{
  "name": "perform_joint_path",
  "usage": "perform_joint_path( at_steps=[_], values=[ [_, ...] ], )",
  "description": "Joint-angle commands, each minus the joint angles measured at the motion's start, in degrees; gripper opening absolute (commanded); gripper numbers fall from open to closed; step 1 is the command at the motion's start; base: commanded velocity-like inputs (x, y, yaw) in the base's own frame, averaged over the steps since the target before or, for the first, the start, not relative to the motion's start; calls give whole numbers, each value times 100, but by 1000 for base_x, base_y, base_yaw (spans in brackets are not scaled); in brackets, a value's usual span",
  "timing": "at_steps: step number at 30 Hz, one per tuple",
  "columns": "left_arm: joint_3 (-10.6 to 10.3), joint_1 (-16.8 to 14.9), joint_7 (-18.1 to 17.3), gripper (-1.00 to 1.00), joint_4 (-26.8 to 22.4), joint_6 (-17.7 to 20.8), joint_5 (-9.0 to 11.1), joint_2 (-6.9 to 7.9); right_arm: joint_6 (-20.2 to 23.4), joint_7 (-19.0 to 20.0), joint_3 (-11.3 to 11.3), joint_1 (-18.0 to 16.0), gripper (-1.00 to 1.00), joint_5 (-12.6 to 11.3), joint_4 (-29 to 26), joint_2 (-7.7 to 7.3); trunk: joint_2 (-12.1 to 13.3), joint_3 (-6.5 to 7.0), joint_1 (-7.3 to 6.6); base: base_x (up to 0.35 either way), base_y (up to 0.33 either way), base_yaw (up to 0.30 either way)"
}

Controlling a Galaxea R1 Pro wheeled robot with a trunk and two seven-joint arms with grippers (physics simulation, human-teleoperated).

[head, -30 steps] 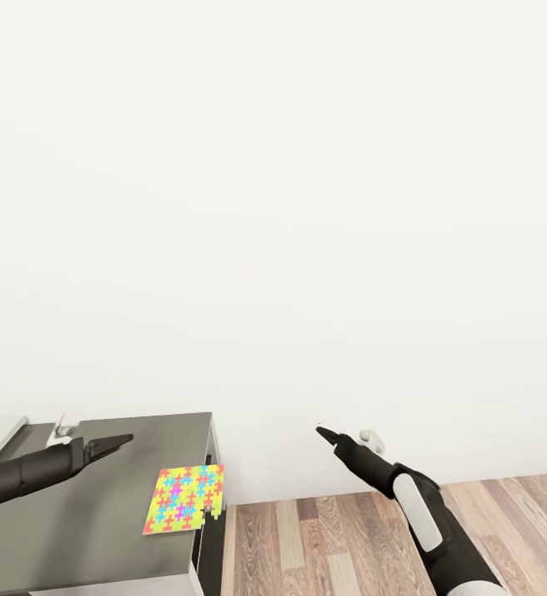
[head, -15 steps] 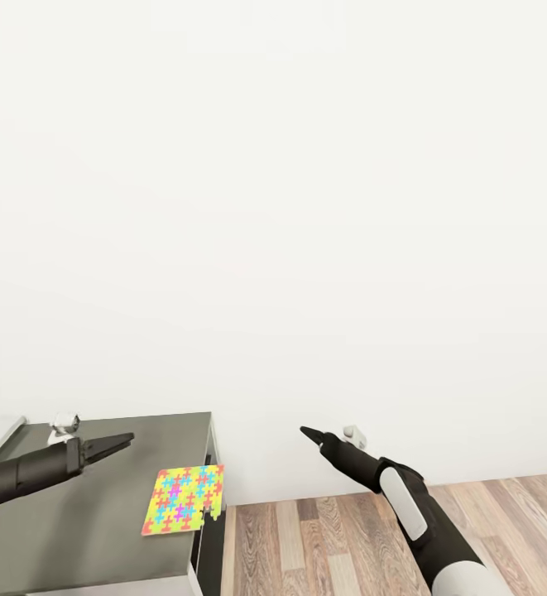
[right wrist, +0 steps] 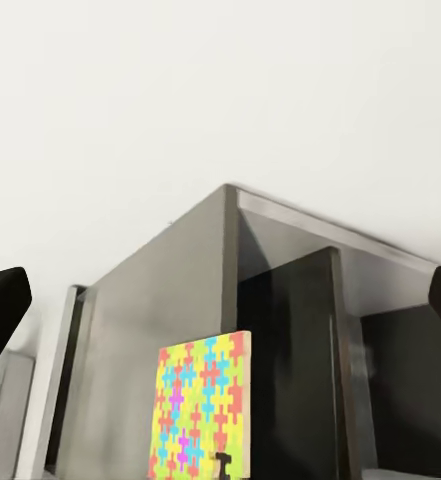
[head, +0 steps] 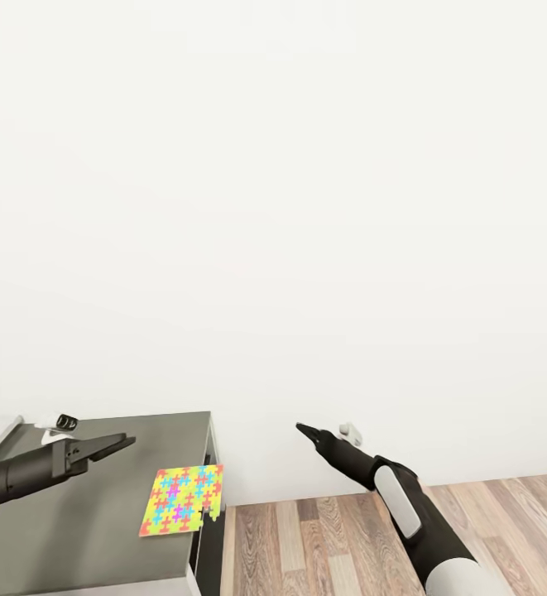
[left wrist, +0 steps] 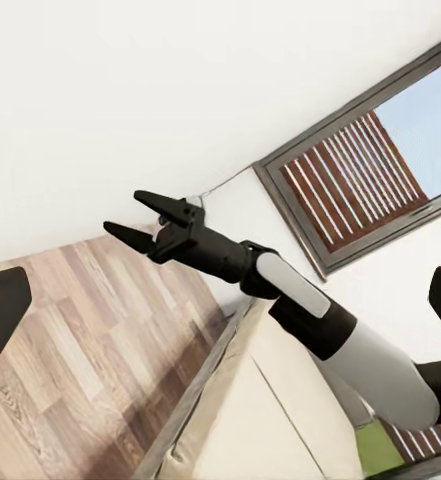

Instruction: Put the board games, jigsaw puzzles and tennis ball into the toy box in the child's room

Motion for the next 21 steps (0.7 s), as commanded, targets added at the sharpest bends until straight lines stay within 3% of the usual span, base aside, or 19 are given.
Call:
perform_joint_path(
  at_steps=[1,5,7,11,16,18,21],
  values=[
    [1,-4,-13,100,-1,46,14,1,64,-6,-3,-35,100,-31,0,4,-51,-29,25,0,0,0],
    [4,-3,-30,100,-18,46,14,-1,447,-114,0,-377,100,-31,321,83,-211,-101,112,0,0,0],
    [5,-3,-29,100,-24,44,14,-5,610,-263,1,-723,100,-18,931,188,-292,-137,156,0,0,0],
    [-18,-3,-29,100,-27,42,12,-6,697,-339,8,-1094,100,-6,1721,268,-452,-208,244,0,0,0],
    [-30,-3,-29,100,-28,40,12,-3,772,-144,37,-1275,100,-37,2107,203,-653,-298,354,0,0,0],
    [-30,-3,-29,100,-29,40,11,-2,782,216,42,-1299,100,-39,2193,75,-733,-334,398,0,0,0],
    [-34,-3,-29,100,-29,40,12,-1,783,468,58,-1308,100,-32,2248,3,-853,-388,464,0,0,0]
  ],
)
